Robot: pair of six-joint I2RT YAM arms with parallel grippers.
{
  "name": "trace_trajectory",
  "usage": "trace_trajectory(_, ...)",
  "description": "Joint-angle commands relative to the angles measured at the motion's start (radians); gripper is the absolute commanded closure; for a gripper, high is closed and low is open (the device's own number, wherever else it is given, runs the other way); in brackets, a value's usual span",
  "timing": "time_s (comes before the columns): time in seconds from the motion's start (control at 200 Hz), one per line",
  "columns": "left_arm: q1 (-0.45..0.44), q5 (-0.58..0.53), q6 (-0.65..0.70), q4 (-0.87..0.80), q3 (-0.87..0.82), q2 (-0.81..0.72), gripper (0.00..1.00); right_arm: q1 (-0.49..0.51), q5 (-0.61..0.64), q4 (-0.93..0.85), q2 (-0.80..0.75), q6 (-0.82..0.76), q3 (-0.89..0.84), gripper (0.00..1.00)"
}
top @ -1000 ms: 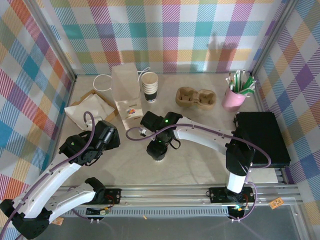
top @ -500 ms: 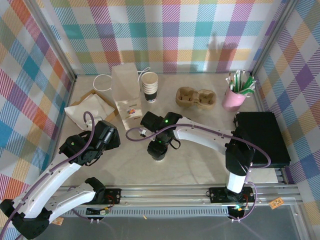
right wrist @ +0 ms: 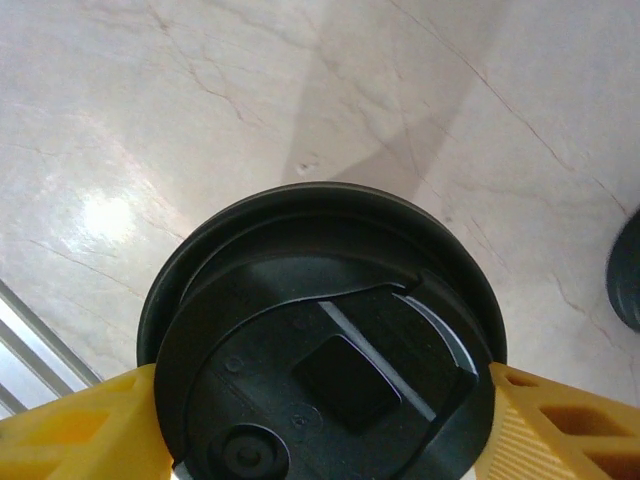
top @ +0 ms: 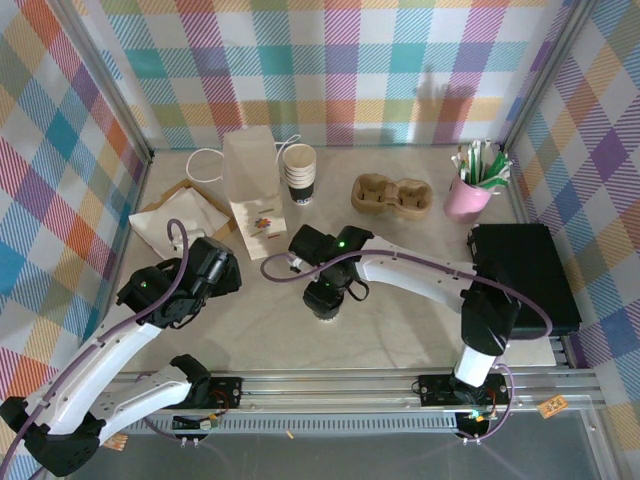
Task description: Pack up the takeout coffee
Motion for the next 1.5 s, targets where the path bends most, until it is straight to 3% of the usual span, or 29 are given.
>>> trace_trajectory(0.0, 0.007, 0.015, 0.069, 0.014, 0.057, 0.02, 0.0, -0.026, 0.043, -0.055, -0.072, 0.076, -0.045, 0.4)
trace_trajectory(0.395, 0.007, 0.139, 0.294, 0.167, 0.192, 0.083, 0.04, -0.215, 0.049, -0.121, -0.332, 0.228, -0.223, 0.44)
trace_trajectory(0.68, 0.008, 0.202, 0.387, 0.255, 0.273, 0.099, 0.05, -0.358, 0.055, -0.176, -0.414, 0.244, -0.241, 0.46)
trace_trajectory(1.015, 0.007, 0.271, 0.396, 0.312, 0.37, 0.166, 0.05, -0.566, 0.089, -0.172, -0.406, 0.229, -0.232, 0.47)
trace_trajectory(1.305, 0.006, 0.285, 0.366, 0.335, 0.341, 0.167, 0.04, -0.801, 0.095, -0.006, -0.338, 0.123, -0.225, 0.48)
trace_trajectory(1.495, 0.007, 0.281, 0.341, 0.33, 0.332, 0.149, 0.04, -0.897, 0.092, 0.094, -0.269, 0.072, -0.204, 0.48)
